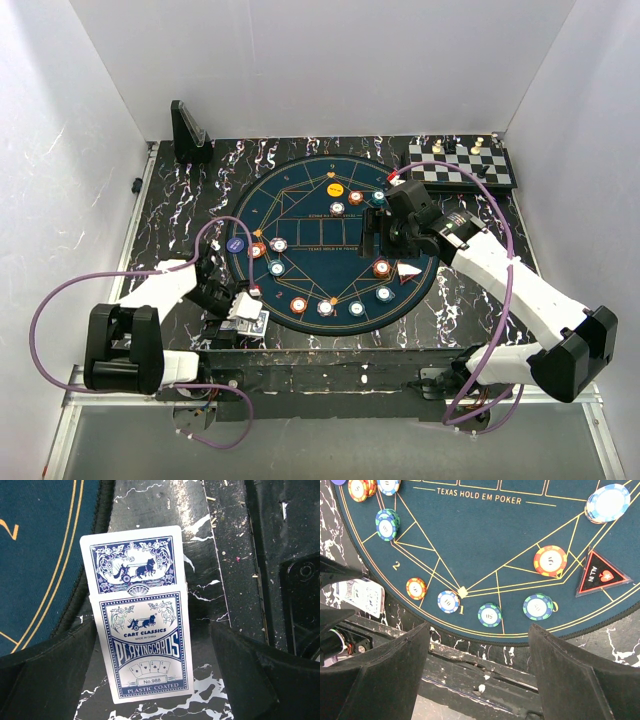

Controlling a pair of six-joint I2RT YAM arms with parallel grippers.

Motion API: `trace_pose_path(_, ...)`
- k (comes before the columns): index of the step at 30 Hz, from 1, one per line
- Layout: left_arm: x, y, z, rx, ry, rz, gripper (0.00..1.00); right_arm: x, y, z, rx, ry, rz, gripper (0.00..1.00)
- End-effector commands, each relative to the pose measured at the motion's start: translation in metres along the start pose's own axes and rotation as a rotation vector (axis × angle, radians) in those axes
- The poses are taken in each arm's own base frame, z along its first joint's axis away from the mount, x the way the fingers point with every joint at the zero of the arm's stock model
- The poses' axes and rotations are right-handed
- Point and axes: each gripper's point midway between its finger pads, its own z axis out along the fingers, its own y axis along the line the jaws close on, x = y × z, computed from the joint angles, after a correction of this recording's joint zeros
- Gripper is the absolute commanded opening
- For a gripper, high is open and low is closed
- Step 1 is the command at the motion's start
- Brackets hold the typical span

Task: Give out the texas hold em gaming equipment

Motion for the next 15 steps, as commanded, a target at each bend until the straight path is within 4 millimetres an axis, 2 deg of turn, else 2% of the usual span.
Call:
trace_pose_path(1, -0.002, 0.015, -0.005, -0.038, 0.007, 0.019, 1.0, -0.012, 0.009, -0.013, -0.034, -0.029, -0.017, 0.85)
trace_pose_path(8, 0.003, 0.006, 0.003, -0.022, 0.024, 0.018, 1.0, -0.013, 0.01, -0.01, -0.037, -0.022, -0.02, 0.85)
trace_pose_path(15, 0.007, 0.006, 0.006, -0.039, 0.04, 0.012, 1.0, -0.011, 0.011, -0.006, -0.036, -0.003, -0.022, 0.85)
